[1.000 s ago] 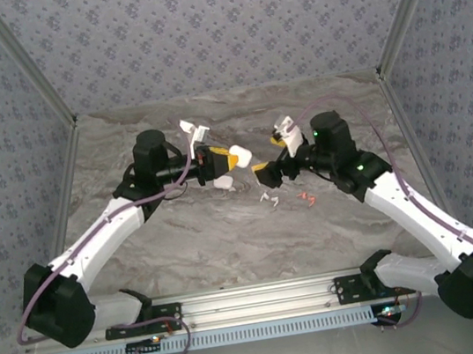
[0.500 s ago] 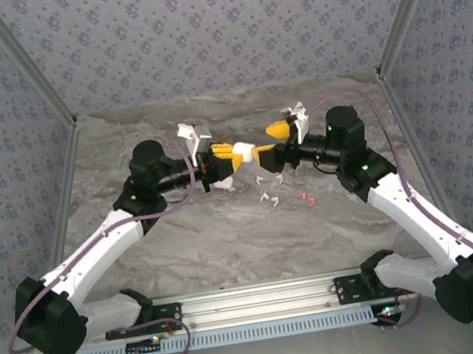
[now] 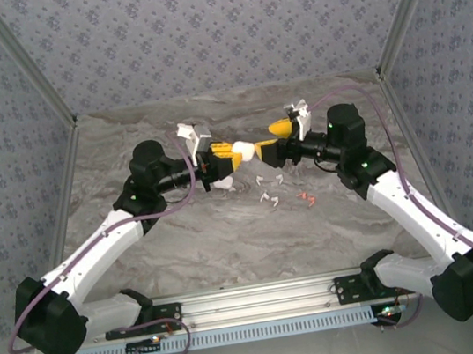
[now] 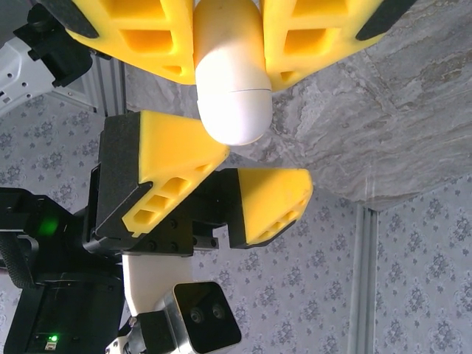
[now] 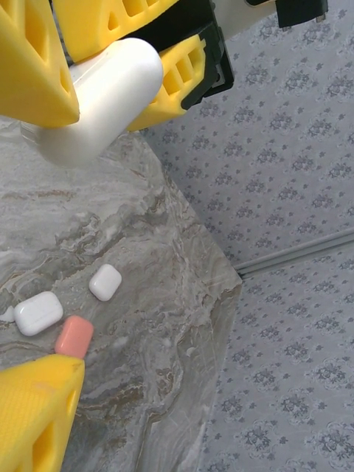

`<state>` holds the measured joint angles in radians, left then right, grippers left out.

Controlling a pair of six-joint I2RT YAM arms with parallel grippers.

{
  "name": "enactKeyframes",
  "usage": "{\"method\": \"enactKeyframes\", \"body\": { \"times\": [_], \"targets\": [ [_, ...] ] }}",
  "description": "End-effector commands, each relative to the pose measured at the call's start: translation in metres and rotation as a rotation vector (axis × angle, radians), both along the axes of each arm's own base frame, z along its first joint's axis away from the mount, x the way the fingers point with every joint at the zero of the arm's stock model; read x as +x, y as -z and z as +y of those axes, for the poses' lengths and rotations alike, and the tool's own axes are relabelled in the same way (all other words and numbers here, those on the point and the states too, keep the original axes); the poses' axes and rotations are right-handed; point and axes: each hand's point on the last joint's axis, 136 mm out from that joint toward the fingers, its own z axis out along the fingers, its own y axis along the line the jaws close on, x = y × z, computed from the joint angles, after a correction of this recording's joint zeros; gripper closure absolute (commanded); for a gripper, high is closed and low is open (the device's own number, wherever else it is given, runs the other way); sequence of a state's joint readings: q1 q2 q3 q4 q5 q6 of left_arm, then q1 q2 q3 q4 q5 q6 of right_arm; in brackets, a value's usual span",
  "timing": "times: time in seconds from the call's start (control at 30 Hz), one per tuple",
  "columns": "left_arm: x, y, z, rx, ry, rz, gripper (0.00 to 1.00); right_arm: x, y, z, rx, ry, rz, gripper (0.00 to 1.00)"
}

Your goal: Insert the wireless bluetooth earbuds into the charging case

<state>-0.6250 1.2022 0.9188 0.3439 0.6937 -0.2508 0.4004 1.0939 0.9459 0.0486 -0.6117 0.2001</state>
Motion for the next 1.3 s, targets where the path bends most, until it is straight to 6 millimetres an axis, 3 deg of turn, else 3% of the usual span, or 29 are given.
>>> {"method": "enactKeyframes", "body": {
  "times": [0.0,0.17,0.27,0.4,0.63,0.9,1.27],
  "targets": [
    [-0.009,-0.022,0.001,-0.045,0.009,-0.082,1.0,-0.006,-0.011,0.002,0.029,-0.036,-0.032,0.13],
    [-0.008,-0.022,0.001,-0.039,0.006,-0.083,1.0,-0.018,-0.009,0.008,0.028,-0.094,-0.044,0.02],
    [-0.008,-0.021,0.001,-0.037,0.008,-0.082,1.0,-0.016,-0.002,0.014,0.007,-0.097,-0.025,0.01],
    [-0.009,-0.023,0.001,-0.038,0.011,-0.085,1.0,-0.008,0.0,0.017,-0.002,-0.079,-0.012,0.03],
    [-0.011,-0.023,0.001,-0.032,0.021,-0.092,1.0,0.007,-0.004,0.01,-0.001,-0.026,0.001,0.18],
    [-0.013,-0.022,-0.001,-0.024,0.035,-0.093,1.0,0.016,-0.01,0.005,0.007,-0.008,0.0,0.19],
    [-0.011,-0.017,-0.002,-0.009,0.024,-0.088,1.0,0.013,-0.016,0.004,0.012,-0.024,-0.007,0.19]
  ]
}}
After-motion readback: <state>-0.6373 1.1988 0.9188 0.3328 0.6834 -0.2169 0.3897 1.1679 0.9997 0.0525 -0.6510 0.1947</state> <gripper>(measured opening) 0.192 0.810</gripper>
